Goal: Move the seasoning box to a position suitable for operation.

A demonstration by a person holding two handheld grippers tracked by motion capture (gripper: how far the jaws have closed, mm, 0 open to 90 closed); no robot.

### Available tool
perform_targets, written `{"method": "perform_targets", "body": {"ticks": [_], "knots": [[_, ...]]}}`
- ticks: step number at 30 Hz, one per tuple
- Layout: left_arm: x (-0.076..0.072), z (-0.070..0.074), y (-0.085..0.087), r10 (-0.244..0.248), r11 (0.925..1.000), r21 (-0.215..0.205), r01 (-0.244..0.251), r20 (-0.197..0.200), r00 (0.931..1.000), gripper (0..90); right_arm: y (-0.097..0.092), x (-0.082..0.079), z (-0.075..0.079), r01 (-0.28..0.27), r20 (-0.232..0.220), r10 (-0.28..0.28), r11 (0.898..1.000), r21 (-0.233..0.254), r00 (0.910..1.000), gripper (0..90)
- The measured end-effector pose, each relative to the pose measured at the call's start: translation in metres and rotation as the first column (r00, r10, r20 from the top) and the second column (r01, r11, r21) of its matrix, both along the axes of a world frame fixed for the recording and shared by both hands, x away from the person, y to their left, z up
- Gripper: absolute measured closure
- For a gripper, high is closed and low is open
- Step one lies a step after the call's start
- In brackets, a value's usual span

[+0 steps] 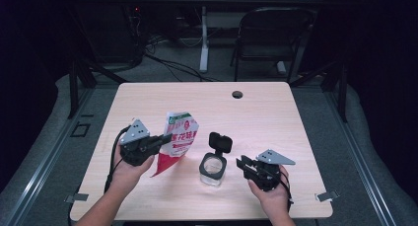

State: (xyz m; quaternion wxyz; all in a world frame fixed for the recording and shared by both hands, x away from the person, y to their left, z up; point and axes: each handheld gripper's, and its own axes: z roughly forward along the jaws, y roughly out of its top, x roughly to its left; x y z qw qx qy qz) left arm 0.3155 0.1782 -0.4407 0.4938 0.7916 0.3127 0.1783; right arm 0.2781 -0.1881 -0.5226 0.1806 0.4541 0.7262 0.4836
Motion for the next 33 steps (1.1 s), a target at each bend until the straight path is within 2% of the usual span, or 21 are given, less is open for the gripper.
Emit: {"method": "perform_targets", "body": {"ticks": [4, 6, 7, 10, 11, 12, 14, 15, 16, 17, 18, 19, 23, 25, 26, 27, 28, 29, 31, 32, 33], "knots": [[-0.009, -0.006, -0.001, -0.019, 0.9997, -0.013, 0.019, -0.009, 0.9998, 90.0, 0.001, -0.002, 0.003, -0.009, 0.022, 0.009, 1.0, 0.01, 0.9997, 71.8], [-0.011, -0.008, 0.0, -0.022, 0.9998, -0.005, 0.022, -0.016, 0.9996, 90.0, 0.001, -0.002, 0.005, -0.013, 0.028, 0.013, 1.0, 0.015, 0.9995, 70.9], [-0.015, -0.013, 0.004, -0.025, 0.9993, -0.028, 0.024, -0.02, 0.9995, 90.0, 0.002, -0.003, 0.009, -0.028, 0.04, 0.027, 0.999, 0.027, 0.9988, 68.8], [-0.019, -0.016, 0.009, -0.019, 0.999, -0.041, 0.018, -0.026, 0.9995, 90.0, 0.004, -0.003, 0.013, -0.045, 0.055, 0.043, 0.998, 0.039, 0.9976, 67.3], [-0.021, -0.018, 0.012, -0.014, 0.9991, -0.04, 0.013, -0.033, 0.9993, 90.0, 0.008, -0.002, 0.017, -0.077, 0.057, 0.075, 0.996, 0.036, 0.9955, 65.3], [-0.022, -0.02, 0.014, -0.013, 0.9989, -0.046, 0.012, -0.037, 0.9992, 90.0, 0.008, -0.002, 0.017, -0.077, 0.057, 0.075, 0.996, 0.036, 0.9955, 65.3], [-0.025, -0.024, 0.019, -0.015, 0.9992, -0.036, 0.013, -0.051, 0.9986, 90.0, 0.014, -0.001, 0.021, -0.11, 0.061, 0.107, 0.993, 0.047, 0.9924, 64.2], [-0.027, -0.029, 0.023, -0.004, 0.9994, -0.035, 0.001, -0.067, 0.9978, 90.0, 0.02, -0.001, 0.026, -0.139, 0.074, 0.136, 0.99, 0.039, 0.988, 63.5], [-0.027, -0.029, 0.023, -0.004, 0.9994, -0.035, 0.001, -0.067, 0.9978, 90.0, 0.02, -0.001, 0.026, -0.139, 0.074, 0.136, 0.99, 0.039, 0.988, 63.5], [-0.027, -0.033, 0.028, 0.003, 0.9992, -0.04, -0.007, -0.085, 0.9964, 90.0, 0.029, -0.001, 0.032, -0.173, 0.09, 0.17, 0.984, 0.033, 0.9814, 62.2], [-0.027, -0.033, 0.028, 0.003, 0.9992, -0.04, -0.007, -0.085, 0.9964, 90.0, 0.029, -0.001, 0.032, -0.173, 0.09, 0.17, 0.984, 0.033, 0.9814, 62.2], [-0.028, -0.037, 0.032, 0.007, 0.9989, -0.045, -0.012, -0.096, 0.9953, 90.0, 0.039, -0.001, 0.036, -0.208, 0.1, 0.204, 0.978, 0.034, 0.9739, 61.2], [-0.028, -0.044, 0.035, 0.008, 0.9989, -0.045, -0.014, -0.118, 0.993, 90.0, 0.06, 0.0, 0.038, -0.274, 0.101, 0.271, 0.962, 0.008, 0.9572, 59.1], [-0.028, -0.045, 0.036, 0.011, 0.9989, -0.045, -0.017, -0.122, 0.9925, 90.0, 0.064, 0.001, 0.038, -0.288, 0.095, 0.286, 0.958, 0.002, 0.9534, 58.7], [-0.029, -0.046, 0.036, 0.01, 0.9988, -0.047, -0.016, -0.135, 0.9908, 90.0, 0.068, 0.002, 0.038, -0.303, 0.093, 0.301, 0.953, 0.013, 0.9493, 58.0], [-0.028, -0.049, 0.037, 0.009, 0.9989, -0.044, -0.016, -0.138, 0.9904, 90.0, 0.077, 0.004, 0.038, -0.334, 0.078, 0.33, 0.942, 0.033, 0.9406, 56.4], [-0.028, -0.049, 0.037, 0.009, 0.9989, -0.044, -0.016, -0.138, 0.9904, 90.0, 0.081, 0.004, 0.038, -0.346, 0.075, 0.343, 0.938, 0.03, 0.9365, 56.0], [-0.029, -0.05, 0.038, 0.01, 0.9985, -0.051, -0.017, -0.142, 0.9898, 90.0, 0.081, 0.004, 0.038, -0.346, 0.075, 0.343, 0.938, 0.03, 0.9365, 56.0], [-0.029, -0.053, 0.039, 0.014, 0.9981, -0.056, -0.023, -0.151, 0.9885, 90.0, 0.093, 0.006, 0.039, -0.378, 0.072, 0.375, 0.925, 0.029, 0.9242, 54.4], [-0.029, -0.053, 0.039, 0.014, 0.9981, -0.056, -0.023, -0.151, 0.9885, 90.0, 0.093, 0.006, 0.039, -0.378, 0.072, 0.375, 0.925, 0.029, 0.9242, 54.4], [-0.029, -0.054, 0.041, 0.013, 0.9981, -0.057, -0.022, -0.156, 0.9877, 90.0, 0.098, 0.006, 0.04, -0.388, 0.074, 0.386, 0.921, 0.029, 0.9197, 53.4]]}}
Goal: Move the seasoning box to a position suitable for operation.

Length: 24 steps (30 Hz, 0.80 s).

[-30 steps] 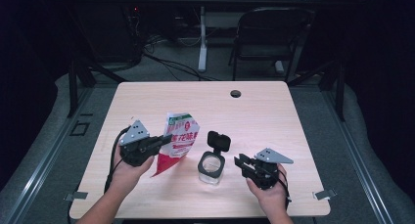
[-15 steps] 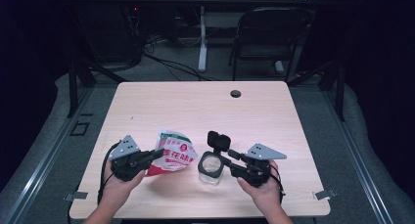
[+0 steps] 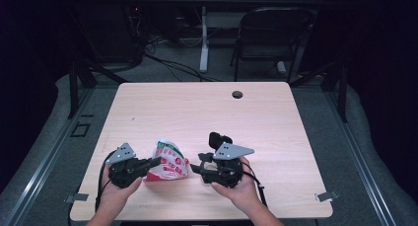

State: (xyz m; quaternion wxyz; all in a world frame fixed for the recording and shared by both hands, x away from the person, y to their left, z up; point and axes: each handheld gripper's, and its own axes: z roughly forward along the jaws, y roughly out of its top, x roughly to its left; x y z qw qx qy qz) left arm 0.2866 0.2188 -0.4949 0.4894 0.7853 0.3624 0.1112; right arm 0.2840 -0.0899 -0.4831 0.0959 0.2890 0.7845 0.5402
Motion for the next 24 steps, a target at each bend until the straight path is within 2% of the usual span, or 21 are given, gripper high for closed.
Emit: {"method": "perform_targets", "body": {"ticks": [6, 11, 17, 24], "knots": [[-0.002, -0.002, 0.003, 0.01, 0.9999, 0.001, -0.01, -0.016, 0.9998, 89.9, 0.019, 0.0, 0.001, -0.052, 0.004, 0.052, 0.999, -0.002, 0.9986, 52.9], [-0.002, -0.004, 0.006, 0.018, 0.9998, -0.008, -0.019, -0.015, 0.9997, 89.8, 0.03, 0.002, 0.002, -0.074, 0.0, 0.074, 0.997, 0.001, 0.9972, 52.9], [-0.004, -0.005, 0.013, 0.045, 0.9989, -0.013, -0.045, -0.03, 0.9986, 89.5, 0.049, 0.005, 0.007, -0.1, 0.032, 0.1, 0.995, -0.024, 0.9944, 53.0], [-0.009, -0.005, 0.02, 0.064, 0.9978, -0.017, -0.064, -0.021, 0.9977, 89.1, 0.06, 0.008, 0.011, -0.114, 0.06, 0.116, 0.993, -0.037, 0.9914, 52.8]]}}
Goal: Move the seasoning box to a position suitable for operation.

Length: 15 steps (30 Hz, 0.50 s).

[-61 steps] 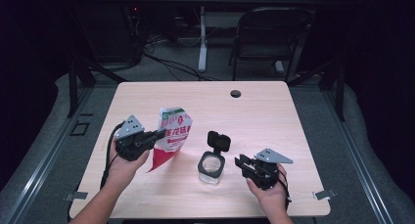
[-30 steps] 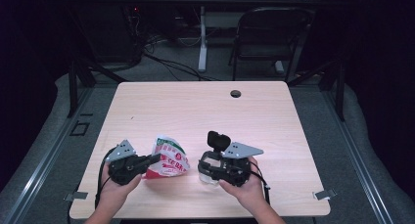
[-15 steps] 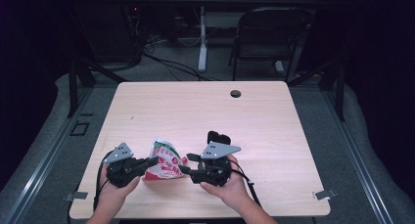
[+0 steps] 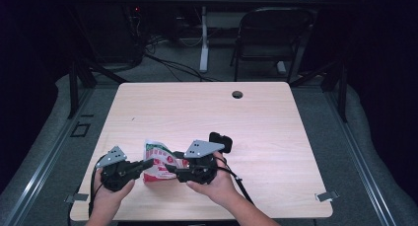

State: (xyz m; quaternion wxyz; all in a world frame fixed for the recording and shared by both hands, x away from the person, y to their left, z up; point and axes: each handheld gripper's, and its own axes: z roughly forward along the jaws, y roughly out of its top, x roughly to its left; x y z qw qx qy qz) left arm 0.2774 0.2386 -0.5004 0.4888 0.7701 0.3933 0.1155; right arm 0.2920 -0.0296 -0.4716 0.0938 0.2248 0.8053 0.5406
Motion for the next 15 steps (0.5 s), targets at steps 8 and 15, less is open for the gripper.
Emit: {"method": "perform_targets", "body": {"ticks": [8, 15], "knots": [[-0.005, -0.002, 0.0, 0.014, 0.9999, -0.006, -0.014, 0.003, 0.9999, 89.2, 0.01, 0.007, -0.001, -0.024, 0.003, 0.024, 0.999, -0.024, 0.9997, 53.0], [-0.006, -0.002, 0.0, 0.002, 1.0, -0.007, -0.002, -0.004, 1.0, 89.3, 0.016, 0.01, -0.015, -0.017, 0.001, 0.017, 0.994, -0.109, 0.9998, 59.5]]}}
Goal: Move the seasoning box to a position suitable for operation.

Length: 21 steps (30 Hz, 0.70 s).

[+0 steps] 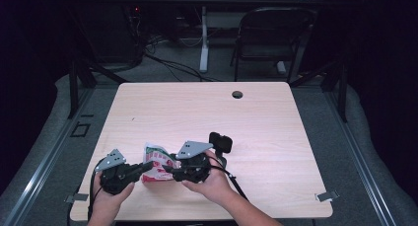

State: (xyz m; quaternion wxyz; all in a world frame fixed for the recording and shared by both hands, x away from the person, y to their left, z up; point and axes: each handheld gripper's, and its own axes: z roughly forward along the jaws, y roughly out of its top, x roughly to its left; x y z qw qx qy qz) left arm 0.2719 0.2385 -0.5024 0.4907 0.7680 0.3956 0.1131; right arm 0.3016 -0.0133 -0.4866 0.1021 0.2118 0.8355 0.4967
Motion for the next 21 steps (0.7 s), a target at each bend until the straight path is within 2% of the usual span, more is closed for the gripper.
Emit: {"method": "perform_targets", "body": {"ticks": [1, 3, 12, 13, 14, 15, 20, 21], "knots": [[0.0, -0.001, 0.0, 0.008, 0.9998, -0.019, -0.008, 0.0, 1.0, 89.3, 0.001, 0.001, -0.003, 0.005, -0.005, -0.006, 1.0, -0.011, 1.0, 61.3], [0.001, -0.001, 0.0, 0.006, 0.9997, -0.022, -0.006, -0.001, 1.0, 89.4, 0.001, 0.002, -0.004, 0.007, -0.015, -0.008, 1.0, -0.02, 0.9999, 63.8], [0.001, -0.002, -0.001, 0.002, 0.9999, -0.014, -0.002, -0.004, 1.0, 89.2, 0.001, 0.008, -0.008, 0.007, -0.063, -0.009, 0.999, -0.033, 0.998, 75.4], [0.001, -0.002, -0.001, 0.0, 0.9999, -0.014, 0.0, -0.005, 1.0, 88.9, 0.001, 0.009, -0.008, -0.002, -0.081, -0.001, 0.999, -0.036, 0.9967, 80.7], [0.001, -0.002, 0.0, -0.003, 0.9999, -0.014, 0.003, -0.006, 1.0, 88.9, 0.001, 0.009, -0.008, -0.002, -0.081, -0.001, 0.999, -0.036, 0.9967, 80.7], [0.001, -0.002, 0.0, -0.016, 0.9999, -0.006, 0.016, -0.009, 0.9998, 88.6, 0.001, 0.01, -0.008, -0.012, -0.098, 0.008, 0.999, -0.041, 0.9951, 86.1], [0.001, -0.001, 0.0, -0.015, 0.9999, -0.007, 0.015, 0.0, 0.9999, 85.4, 0.001, 0.013, -0.008, -0.016, -0.113, 0.011, 0.999, -0.047, 0.9935, 89.0], [0.001, -0.002, 0.001, -0.002, 0.9999, -0.014, 0.002, 0.007, 1.0, 83.5, 0.001, 0.014, -0.007, -0.013, -0.119, 0.008, 0.999, -0.039, 0.9929, 89.6]]}}
